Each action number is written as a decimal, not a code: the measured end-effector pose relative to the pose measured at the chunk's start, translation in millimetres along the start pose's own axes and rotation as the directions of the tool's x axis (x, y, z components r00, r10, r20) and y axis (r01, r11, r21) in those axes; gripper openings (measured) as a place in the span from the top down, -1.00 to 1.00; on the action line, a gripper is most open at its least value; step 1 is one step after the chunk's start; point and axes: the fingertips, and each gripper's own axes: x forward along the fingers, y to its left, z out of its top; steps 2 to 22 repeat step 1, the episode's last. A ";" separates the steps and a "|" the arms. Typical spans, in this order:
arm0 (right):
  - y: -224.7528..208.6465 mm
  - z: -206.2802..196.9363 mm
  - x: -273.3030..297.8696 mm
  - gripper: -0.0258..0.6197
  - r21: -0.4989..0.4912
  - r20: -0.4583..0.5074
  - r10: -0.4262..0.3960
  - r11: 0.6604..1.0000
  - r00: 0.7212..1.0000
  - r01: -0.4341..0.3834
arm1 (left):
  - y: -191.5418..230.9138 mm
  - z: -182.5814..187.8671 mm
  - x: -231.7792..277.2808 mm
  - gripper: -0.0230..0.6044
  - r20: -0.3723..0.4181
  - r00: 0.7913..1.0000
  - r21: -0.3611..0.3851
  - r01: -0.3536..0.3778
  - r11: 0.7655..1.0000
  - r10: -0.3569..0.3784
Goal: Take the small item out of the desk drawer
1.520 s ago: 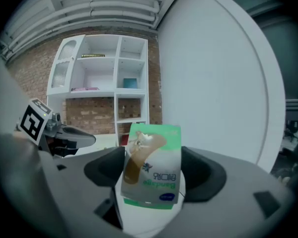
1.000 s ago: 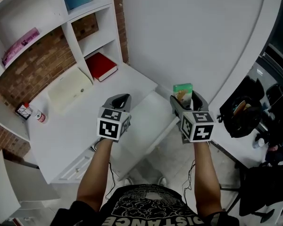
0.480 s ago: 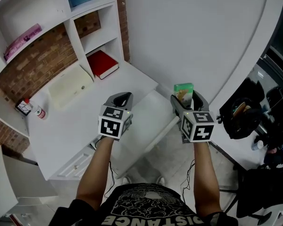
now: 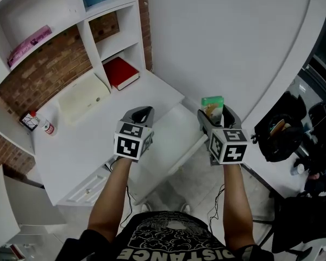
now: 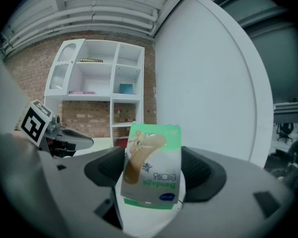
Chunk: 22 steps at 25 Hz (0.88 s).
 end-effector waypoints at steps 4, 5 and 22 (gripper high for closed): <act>0.3 -0.3 0.2 -0.17 -0.001 -0.001 0.000 1.000 1.000 0.000 | 0.1 -0.7 -0.2 0.90 -0.002 1.000 -0.001 0.000 1.000 0.000; 0.3 -0.3 0.2 -0.17 -0.001 -0.001 0.000 1.000 1.000 0.000 | 0.1 -0.7 -0.2 0.90 -0.002 1.000 -0.001 0.000 1.000 0.000; 0.3 -0.3 0.2 -0.17 -0.001 -0.001 0.000 1.000 1.000 0.000 | 0.1 -0.7 -0.2 0.90 -0.002 1.000 -0.001 0.000 1.000 0.000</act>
